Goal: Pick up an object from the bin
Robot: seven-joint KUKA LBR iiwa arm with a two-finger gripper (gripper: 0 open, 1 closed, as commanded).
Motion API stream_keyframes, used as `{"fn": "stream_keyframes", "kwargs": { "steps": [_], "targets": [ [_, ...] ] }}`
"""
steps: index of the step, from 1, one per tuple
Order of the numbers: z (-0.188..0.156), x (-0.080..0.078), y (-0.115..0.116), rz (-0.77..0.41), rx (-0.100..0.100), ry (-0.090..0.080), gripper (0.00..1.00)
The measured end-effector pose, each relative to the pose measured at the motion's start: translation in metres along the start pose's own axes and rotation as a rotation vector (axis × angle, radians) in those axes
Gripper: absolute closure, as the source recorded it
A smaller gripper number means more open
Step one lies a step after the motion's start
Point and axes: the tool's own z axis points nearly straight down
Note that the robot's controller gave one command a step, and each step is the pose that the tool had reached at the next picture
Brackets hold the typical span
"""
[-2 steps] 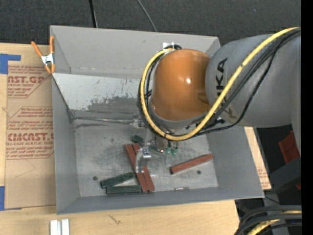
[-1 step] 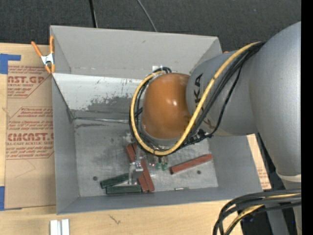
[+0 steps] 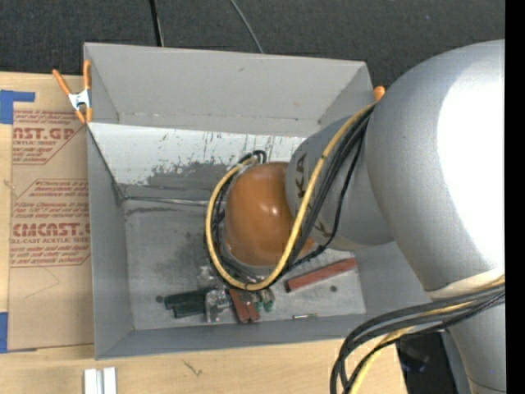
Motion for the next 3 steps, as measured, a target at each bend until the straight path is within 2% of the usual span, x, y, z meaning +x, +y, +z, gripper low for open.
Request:
{"fn": "stream_keyframes", "kwargs": {
  "steps": [1, 2, 3],
  "targets": [
    [0.0, 0.0, 0.0, 0.0, 0.0, 0.0, 1.0],
    [-0.049, -0.023, -0.024, 0.007, 0.001, -0.005, 1.0],
    [-0.073, -0.019, -0.019, -0.002, 0.002, 0.002, 1.0]
  ]
}}
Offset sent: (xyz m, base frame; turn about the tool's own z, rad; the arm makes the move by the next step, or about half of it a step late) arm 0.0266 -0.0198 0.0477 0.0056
